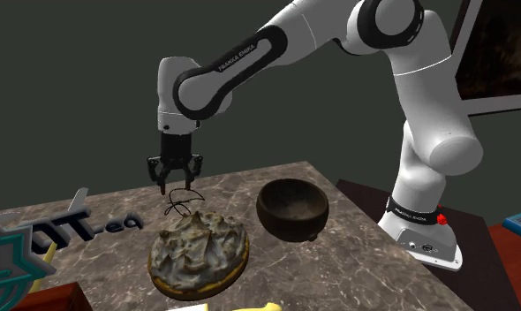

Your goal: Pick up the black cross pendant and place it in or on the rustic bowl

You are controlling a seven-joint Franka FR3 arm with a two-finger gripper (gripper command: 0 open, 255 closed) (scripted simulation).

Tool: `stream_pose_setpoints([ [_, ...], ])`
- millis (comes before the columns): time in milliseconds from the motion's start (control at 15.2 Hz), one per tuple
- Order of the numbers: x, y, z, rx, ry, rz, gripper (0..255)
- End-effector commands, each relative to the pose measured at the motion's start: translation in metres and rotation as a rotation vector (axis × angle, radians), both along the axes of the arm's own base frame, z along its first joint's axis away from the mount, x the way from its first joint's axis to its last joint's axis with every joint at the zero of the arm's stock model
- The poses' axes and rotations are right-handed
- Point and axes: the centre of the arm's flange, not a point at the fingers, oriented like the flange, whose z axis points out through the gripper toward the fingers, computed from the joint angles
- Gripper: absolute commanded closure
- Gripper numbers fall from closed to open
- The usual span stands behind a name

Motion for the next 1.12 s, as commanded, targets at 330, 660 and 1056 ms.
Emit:
stream_pose_setpoints([
  [330, -0.056, 0.041, -0.034, -0.205, -0.348, -0.078, 0],
  [660, -0.051, 0.041, -0.047, -0.205, -0.348, -0.078, 0],
  [1056, -0.051, 0.041, -0.047, -0.205, -0.348, -0.078, 0],
])
